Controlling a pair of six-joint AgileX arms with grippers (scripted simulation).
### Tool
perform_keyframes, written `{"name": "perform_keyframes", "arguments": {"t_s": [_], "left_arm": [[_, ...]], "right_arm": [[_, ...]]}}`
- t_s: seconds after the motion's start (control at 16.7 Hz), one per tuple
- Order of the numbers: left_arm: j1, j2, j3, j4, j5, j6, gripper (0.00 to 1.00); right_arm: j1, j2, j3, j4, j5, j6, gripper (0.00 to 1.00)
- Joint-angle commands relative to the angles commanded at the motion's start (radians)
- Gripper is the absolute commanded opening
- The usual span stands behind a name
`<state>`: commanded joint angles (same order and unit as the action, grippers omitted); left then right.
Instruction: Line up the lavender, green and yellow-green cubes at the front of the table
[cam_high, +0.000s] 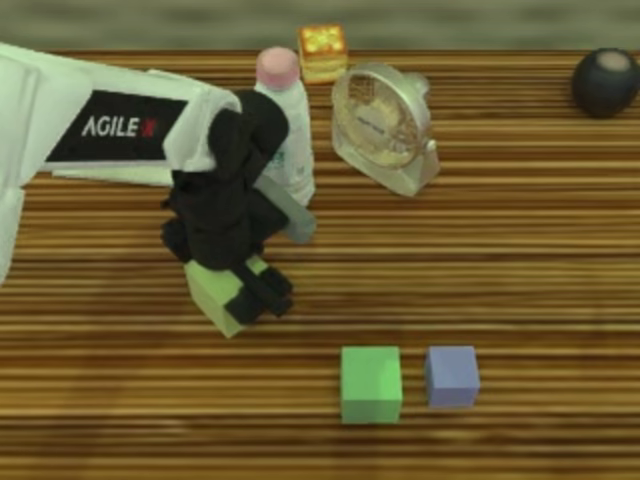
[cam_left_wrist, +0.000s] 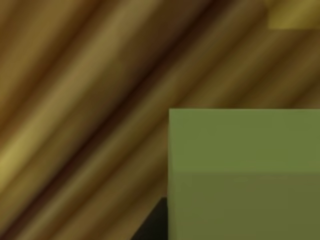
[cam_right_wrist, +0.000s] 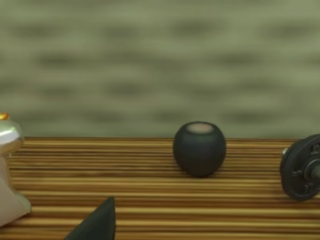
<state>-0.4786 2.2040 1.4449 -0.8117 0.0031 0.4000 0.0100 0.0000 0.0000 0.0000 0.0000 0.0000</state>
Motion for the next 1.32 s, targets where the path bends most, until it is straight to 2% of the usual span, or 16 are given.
{"name": "perform_keyframes", "arguments": {"t_s": [0.06, 0.12, 0.66, 1.08, 1.32], "left_arm": [[0.0, 0.0, 0.0, 0.0, 0.0, 0.0, 0.02], [0.0, 0.0, 0.0, 0.0, 0.0, 0.0, 0.0], [0.0, -0.013, 0.005, -0.009, 0.004, -0.001, 0.0], [0.017, -0.102, 0.127, -0.227, 0.003, -0.003, 0.0], [0.019, -0.114, 0.137, -0.243, 0.003, -0.004, 0.0]], "right_arm": [[0.0, 0.0, 0.0, 0.0, 0.0, 0.0, 1.0], [0.0, 0.0, 0.0, 0.0, 0.0, 0.0, 1.0], [0.0, 0.0, 0.0, 0.0, 0.0, 0.0, 1.0], [0.0, 0.0, 0.0, 0.0, 0.0, 0.0, 1.0], [0.0, 0.0, 0.0, 0.0, 0.0, 0.0, 1.0]]}}
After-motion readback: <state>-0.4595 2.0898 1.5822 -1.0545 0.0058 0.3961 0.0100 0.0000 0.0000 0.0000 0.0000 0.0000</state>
